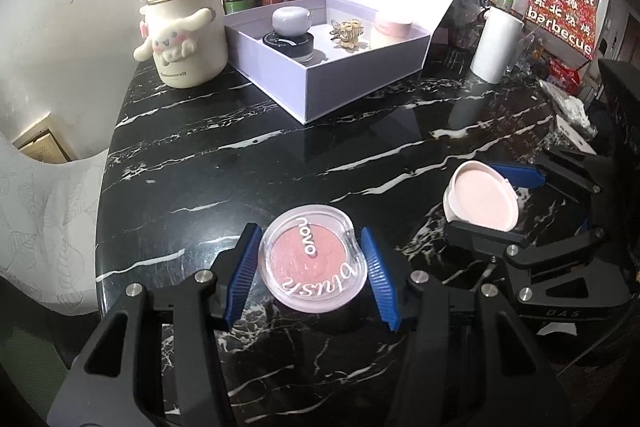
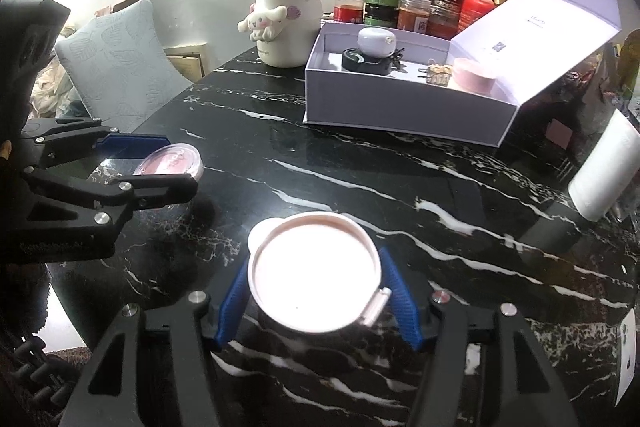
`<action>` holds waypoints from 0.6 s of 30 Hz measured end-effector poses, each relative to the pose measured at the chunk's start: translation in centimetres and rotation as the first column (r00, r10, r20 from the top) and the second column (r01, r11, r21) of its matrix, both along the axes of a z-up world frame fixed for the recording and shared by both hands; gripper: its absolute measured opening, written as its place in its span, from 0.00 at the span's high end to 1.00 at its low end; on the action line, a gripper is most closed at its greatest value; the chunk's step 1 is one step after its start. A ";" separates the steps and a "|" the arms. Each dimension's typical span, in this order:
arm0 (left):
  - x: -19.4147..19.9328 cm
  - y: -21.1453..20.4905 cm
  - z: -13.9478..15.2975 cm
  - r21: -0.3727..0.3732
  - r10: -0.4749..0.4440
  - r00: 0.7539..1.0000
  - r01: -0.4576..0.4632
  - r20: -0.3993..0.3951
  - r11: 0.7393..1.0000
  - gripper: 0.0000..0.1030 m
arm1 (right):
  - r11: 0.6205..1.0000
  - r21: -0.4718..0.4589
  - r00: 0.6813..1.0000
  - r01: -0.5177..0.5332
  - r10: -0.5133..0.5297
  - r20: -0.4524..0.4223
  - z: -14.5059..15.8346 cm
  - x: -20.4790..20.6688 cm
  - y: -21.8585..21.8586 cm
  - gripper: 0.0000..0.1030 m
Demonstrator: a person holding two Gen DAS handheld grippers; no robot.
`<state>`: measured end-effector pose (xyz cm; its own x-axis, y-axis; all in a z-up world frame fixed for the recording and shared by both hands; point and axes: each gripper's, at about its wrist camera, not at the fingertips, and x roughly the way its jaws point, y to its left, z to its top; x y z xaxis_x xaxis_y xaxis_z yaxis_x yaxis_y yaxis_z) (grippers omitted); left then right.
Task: Organize objects
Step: 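Carry the blush compact and cushion compact over the lavender box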
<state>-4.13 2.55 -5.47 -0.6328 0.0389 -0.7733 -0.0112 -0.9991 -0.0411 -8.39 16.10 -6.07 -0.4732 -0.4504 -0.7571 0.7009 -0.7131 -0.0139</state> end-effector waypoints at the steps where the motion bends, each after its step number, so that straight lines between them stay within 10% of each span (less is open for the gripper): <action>1: 0.0 0.0 0.1 0.002 0.003 1.000 -0.003 0.000 1.000 0.52 | 1.000 -0.002 1.000 0.002 -0.002 -0.002 0.1 0.0 0.2 0.38; 18: 0.0 1.6 3.4 0.016 0.001 1.000 0.000 -0.029 1.000 0.52 | 0.999 -0.026 0.997 0.027 -0.029 -0.069 3.5 0.5 1.8 0.38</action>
<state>-4.12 4.20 -2.05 -0.6553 0.0508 -0.7536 -0.0121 -0.9983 -0.0568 -7.91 17.88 -2.60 -0.5366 -0.4546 -0.7109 0.6787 -0.7331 -0.0435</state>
